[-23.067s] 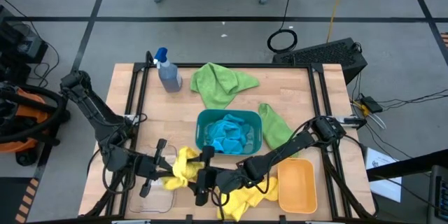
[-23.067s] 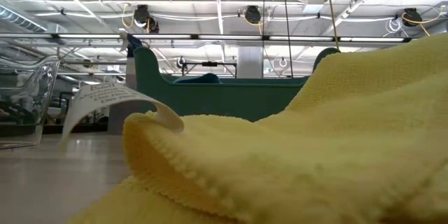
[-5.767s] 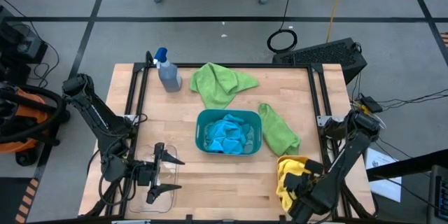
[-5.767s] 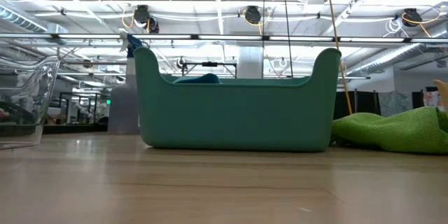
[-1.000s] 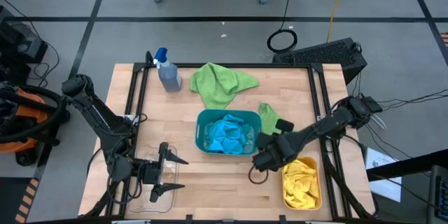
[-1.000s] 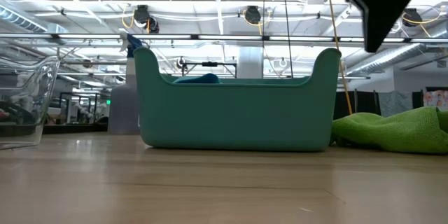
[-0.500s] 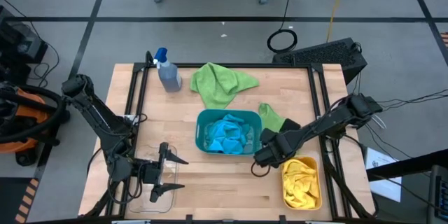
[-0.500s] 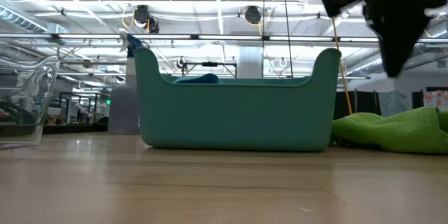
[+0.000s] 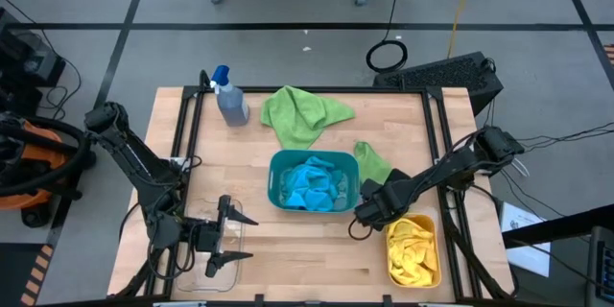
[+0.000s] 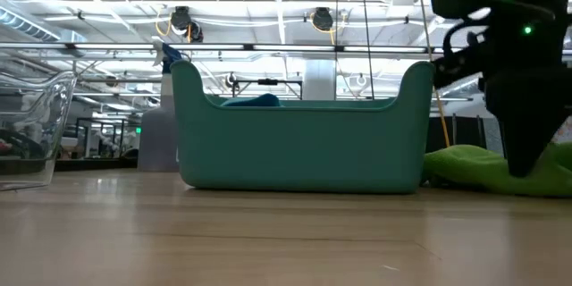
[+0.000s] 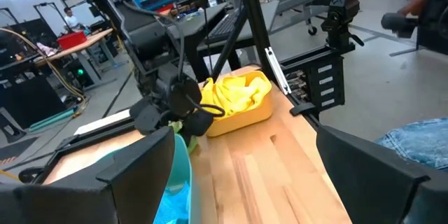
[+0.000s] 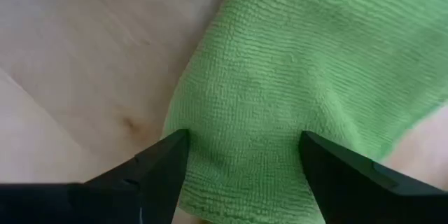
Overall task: Sort microfiber towel by color & place in baskets
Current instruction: Put the bottom green microfiber towel into the transparent bin
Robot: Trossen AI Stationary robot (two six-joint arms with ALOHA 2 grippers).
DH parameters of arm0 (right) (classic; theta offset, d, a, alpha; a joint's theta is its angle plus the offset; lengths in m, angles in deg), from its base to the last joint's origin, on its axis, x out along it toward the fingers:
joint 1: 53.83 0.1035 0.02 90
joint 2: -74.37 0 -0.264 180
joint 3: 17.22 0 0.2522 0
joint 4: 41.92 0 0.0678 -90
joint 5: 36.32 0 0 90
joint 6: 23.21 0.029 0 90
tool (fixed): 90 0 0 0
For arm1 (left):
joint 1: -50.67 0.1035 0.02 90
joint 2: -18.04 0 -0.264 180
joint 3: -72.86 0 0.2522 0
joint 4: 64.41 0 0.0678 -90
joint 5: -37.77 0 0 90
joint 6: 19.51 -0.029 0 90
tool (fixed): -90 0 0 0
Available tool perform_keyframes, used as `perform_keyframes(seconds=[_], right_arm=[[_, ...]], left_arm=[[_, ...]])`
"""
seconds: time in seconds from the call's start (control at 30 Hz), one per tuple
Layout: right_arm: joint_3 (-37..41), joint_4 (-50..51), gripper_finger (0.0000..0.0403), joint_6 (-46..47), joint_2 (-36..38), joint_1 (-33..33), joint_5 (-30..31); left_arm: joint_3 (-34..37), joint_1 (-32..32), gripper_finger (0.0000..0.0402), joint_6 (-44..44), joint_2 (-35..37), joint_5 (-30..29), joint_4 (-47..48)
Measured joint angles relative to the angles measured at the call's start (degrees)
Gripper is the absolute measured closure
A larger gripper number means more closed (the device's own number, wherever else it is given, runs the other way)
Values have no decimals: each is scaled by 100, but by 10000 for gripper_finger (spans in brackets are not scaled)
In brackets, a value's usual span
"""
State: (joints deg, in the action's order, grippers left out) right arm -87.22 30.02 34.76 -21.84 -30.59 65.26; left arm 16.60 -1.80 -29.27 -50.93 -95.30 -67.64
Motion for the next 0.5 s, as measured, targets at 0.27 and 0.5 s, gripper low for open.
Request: perform_keyframes(seconds=[0.27,0.5], right_arm=[[647,-1010,204,-120,39,-274,-466],[697,-1090,347,-162,26,-325,-553]], left_arm=[[0,0,47,-3,-2,0,0],[0,0,47,-9,-2,0,2]])
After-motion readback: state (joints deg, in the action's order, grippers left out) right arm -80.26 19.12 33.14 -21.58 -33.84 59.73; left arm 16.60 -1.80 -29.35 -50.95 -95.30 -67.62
